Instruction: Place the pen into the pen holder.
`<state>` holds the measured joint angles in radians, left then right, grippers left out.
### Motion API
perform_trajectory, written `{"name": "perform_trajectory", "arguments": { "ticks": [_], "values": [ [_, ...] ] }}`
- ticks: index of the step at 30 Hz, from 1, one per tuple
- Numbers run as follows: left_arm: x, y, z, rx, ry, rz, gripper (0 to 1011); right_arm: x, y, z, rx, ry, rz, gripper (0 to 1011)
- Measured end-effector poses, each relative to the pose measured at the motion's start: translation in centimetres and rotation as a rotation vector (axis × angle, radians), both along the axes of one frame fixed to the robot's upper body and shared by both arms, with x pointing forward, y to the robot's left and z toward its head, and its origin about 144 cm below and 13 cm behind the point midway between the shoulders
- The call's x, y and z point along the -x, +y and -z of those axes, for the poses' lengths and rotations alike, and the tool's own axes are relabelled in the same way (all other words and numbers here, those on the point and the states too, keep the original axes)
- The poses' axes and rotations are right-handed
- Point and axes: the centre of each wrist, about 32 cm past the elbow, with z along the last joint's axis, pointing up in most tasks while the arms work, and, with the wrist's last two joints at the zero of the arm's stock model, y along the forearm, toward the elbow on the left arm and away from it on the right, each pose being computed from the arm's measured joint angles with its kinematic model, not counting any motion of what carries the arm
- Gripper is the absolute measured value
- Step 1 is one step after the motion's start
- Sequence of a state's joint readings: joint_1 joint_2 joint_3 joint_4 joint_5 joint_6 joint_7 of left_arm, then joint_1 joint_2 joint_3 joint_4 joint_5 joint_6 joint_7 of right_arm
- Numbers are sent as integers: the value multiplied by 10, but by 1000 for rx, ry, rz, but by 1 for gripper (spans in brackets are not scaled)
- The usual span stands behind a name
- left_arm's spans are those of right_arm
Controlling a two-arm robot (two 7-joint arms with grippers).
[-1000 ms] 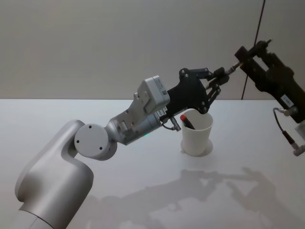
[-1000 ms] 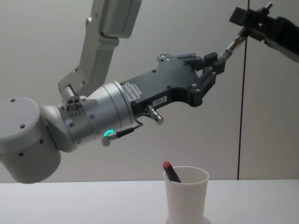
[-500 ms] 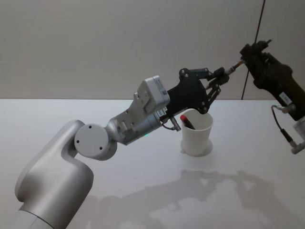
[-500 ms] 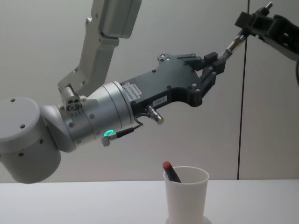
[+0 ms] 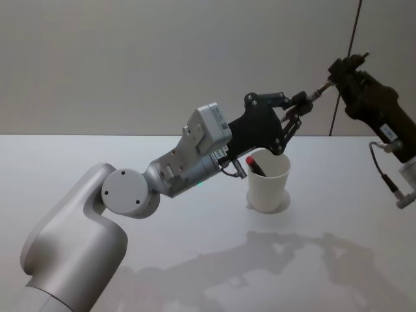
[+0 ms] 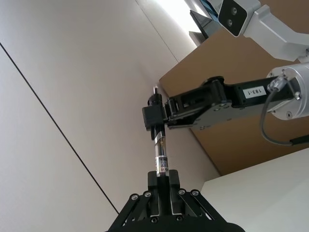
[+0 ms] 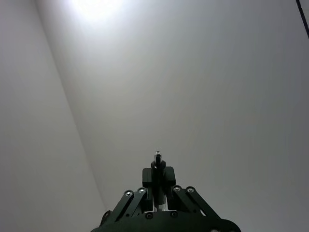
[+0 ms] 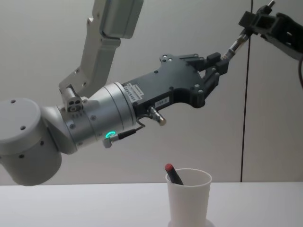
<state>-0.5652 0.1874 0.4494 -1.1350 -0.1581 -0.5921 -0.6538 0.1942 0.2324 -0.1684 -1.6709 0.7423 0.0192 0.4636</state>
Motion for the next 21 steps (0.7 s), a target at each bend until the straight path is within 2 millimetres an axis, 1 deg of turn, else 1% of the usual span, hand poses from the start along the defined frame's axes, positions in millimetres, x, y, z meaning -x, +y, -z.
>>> {"name": "perform_trajectory", "arguments": {
  "ticks": [2, 5, 7, 9, 11, 12, 14, 16, 17, 18, 19, 20, 21],
  "values": [
    [0, 0, 0, 0, 0, 0, 177, 0, 0, 0, -2, -1, 4, 143],
    [0, 0, 0, 0, 0, 0, 272, 0, 0, -1, -3, -2, 4, 143],
    [0, 0, 0, 0, 0, 0, 305, 0, 0, -1, -3, -4, 4, 143],
    [0, 0, 0, 0, 0, 0, 409, 0, 0, -1, -3, -5, 4, 143],
    [0, 0, 0, 0, 0, 0, 448, 0, 0, -1, -4, -6, 3, 143],
    [0, 0, 0, 0, 0, 0, 504, 0, 0, -1, -4, -6, 3, 143],
    [0, 0, 0, 0, 0, 0, 553, 0, 0, -1, -5, -7, 3, 143],
    [0, 0, 0, 0, 0, 0, 634, 0, 0, -1, -5, -8, 3, 143],
    [0, 0, 0, 0, 0, 0, 648, 0, 0, -2, -5, -9, 3, 143],
    [0, 0, 0, 0, 0, 0, 692, 0, 0, -2, -5, -9, 3, 143],
    [0, 0, 0, 0, 0, 0, 692, 0, 0, -2, -5, -9, 3, 143],
    [0, 0, 0, 0, 0, 0, 734, 1, 0, -2, -6, -10, 3, 143],
    [0, 0, 0, 0, 0, 0, 754, 1, 0, -2, -6, -10, 3, 143]
  ]
}}
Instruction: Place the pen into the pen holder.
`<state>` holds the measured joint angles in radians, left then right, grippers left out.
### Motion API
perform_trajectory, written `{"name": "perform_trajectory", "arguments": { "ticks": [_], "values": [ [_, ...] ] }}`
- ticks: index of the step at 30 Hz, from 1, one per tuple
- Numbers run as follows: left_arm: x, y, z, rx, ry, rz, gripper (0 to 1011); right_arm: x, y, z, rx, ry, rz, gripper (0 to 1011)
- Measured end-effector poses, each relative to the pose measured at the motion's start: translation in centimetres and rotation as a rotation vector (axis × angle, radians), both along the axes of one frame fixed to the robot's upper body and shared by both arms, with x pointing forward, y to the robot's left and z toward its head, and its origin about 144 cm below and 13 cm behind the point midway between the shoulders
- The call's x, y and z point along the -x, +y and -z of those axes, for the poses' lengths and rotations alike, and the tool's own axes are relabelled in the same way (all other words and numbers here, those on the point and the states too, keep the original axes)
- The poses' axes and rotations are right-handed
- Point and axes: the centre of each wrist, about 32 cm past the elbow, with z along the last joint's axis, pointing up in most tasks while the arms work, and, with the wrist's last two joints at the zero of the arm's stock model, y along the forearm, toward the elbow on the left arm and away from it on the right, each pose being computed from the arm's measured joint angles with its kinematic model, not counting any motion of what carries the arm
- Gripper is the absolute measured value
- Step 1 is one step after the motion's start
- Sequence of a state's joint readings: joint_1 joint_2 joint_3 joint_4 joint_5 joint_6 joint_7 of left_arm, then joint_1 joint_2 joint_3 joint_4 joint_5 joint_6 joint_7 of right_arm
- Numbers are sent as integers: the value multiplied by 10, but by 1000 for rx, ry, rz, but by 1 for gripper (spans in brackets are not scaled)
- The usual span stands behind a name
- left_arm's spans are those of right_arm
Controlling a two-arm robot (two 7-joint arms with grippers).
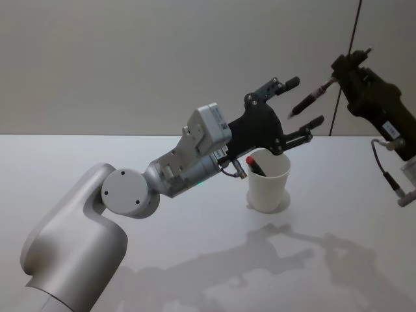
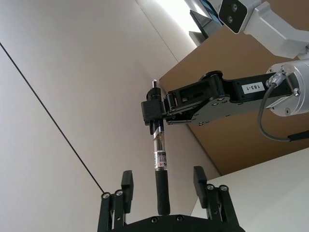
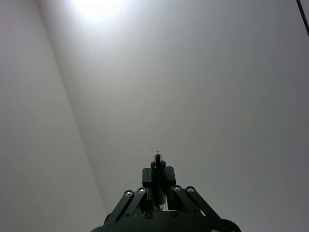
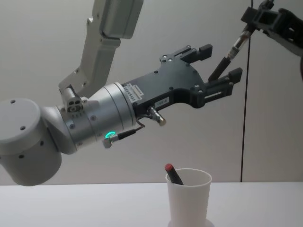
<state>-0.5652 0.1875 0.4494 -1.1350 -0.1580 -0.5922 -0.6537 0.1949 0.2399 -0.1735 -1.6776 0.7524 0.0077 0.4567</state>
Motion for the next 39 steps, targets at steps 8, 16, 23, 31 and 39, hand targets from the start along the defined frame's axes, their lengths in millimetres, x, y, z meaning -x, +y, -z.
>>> {"name": "perform_trajectory", "arguments": {
  "ticks": [8, 16, 23, 31, 39],
  "values": [
    [0, 0, 0, 0, 0, 0, 973, 1, 0, 0, 1, -2, 7, 143],
    [0, 0, 0, 0, 0, 0, 1004, 2, 1, 1, 22, -25, 47, 143],
    [0, 0, 0, 0, 0, 0, 1004, 1, 0, 2, 54, -51, 98, 143],
    [0, 0, 0, 0, 0, 0, 1004, -5, -4, 5, 96, -74, 167, 143],
    [0, 0, 0, 0, 0, 0, 1004, -11, -9, 9, 120, -84, 210, 143]
  ]
}}
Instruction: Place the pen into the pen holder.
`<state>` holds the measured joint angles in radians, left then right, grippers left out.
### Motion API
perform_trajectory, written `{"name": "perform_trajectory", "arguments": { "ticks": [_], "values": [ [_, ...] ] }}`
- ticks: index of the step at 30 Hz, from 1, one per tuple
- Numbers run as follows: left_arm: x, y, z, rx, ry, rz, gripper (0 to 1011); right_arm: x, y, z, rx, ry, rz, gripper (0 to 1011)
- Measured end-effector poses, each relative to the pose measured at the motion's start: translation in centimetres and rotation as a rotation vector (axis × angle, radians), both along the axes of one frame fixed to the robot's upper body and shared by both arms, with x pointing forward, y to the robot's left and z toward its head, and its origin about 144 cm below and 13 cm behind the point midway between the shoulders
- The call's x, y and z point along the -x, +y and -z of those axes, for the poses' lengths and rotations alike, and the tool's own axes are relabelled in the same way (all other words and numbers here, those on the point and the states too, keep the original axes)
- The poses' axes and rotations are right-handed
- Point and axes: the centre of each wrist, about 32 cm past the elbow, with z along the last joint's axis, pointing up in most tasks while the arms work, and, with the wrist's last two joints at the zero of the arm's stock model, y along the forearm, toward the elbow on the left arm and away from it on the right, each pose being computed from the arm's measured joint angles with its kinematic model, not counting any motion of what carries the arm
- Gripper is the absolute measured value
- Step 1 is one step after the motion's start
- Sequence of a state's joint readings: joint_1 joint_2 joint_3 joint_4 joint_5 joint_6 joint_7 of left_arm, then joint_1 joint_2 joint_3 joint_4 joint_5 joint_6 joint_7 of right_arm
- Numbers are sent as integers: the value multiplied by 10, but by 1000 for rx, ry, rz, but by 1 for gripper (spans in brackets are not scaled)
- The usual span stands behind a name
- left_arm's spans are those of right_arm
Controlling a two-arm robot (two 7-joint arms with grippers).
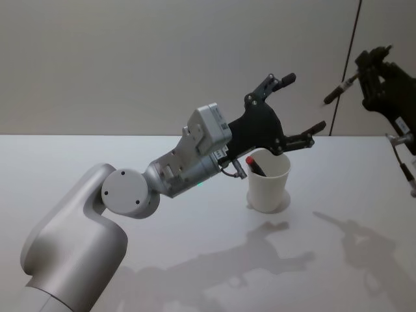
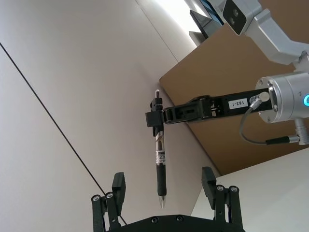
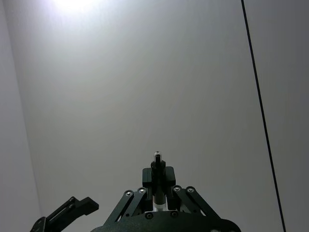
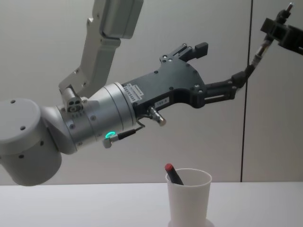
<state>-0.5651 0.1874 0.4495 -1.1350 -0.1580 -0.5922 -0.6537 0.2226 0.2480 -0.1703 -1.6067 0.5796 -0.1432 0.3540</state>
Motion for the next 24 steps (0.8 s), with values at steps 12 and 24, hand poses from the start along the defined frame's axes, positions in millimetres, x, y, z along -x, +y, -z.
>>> {"name": "perform_trajectory", "arguments": {
  "ticks": [12, 24],
  "values": [
    [0, 0, 0, 0, 0, 0, 1004, -8, -3, 9, 36, 12, 18, 143],
    [0, 0, 0, 0, 0, 0, 1004, -18, 0, 25, 84, 42, 4, 143]
  ]
}}
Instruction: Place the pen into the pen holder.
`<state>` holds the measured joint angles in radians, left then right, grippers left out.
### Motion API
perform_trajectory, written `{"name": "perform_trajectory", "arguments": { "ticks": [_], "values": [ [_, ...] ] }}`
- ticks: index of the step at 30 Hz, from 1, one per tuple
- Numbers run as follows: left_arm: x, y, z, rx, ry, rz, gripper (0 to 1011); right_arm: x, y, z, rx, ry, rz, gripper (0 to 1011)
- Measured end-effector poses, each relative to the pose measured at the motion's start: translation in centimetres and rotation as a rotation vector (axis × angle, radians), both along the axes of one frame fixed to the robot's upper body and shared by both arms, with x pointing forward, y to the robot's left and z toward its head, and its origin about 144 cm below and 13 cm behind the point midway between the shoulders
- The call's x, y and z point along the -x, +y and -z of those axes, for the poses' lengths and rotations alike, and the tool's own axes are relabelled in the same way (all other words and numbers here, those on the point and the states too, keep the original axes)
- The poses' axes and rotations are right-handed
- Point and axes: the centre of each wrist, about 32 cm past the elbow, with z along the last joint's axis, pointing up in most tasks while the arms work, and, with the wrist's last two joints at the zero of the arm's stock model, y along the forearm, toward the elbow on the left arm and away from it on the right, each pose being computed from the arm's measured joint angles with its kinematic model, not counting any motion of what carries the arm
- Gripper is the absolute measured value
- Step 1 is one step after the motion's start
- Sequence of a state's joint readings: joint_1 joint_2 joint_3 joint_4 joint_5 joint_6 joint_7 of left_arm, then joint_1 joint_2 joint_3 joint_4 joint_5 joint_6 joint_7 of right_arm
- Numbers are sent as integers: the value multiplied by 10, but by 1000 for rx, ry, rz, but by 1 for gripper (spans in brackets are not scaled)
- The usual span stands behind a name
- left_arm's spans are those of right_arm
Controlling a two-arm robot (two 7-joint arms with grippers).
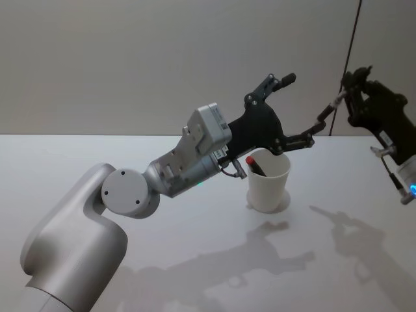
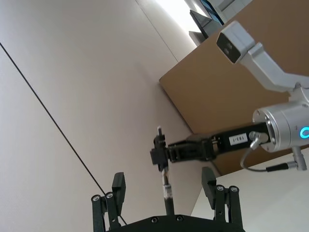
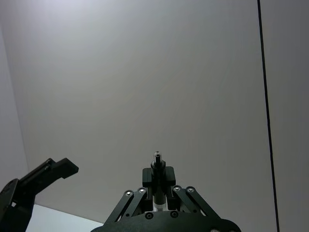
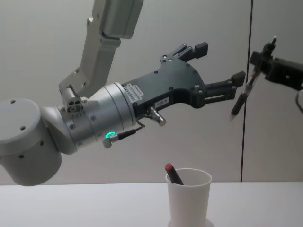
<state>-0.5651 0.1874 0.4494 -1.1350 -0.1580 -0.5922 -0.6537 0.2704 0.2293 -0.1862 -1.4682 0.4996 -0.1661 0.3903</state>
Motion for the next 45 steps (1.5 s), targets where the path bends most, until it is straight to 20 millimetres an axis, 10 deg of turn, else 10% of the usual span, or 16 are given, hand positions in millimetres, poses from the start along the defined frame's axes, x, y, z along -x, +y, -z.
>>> {"name": "perform_trajectory", "arguments": {
  "ticks": [45],
  "values": [
    [0, 0, 0, 0, 0, 0, 1004, -39, 30, 47, 129, 144, -59, 143]
  ]
}}
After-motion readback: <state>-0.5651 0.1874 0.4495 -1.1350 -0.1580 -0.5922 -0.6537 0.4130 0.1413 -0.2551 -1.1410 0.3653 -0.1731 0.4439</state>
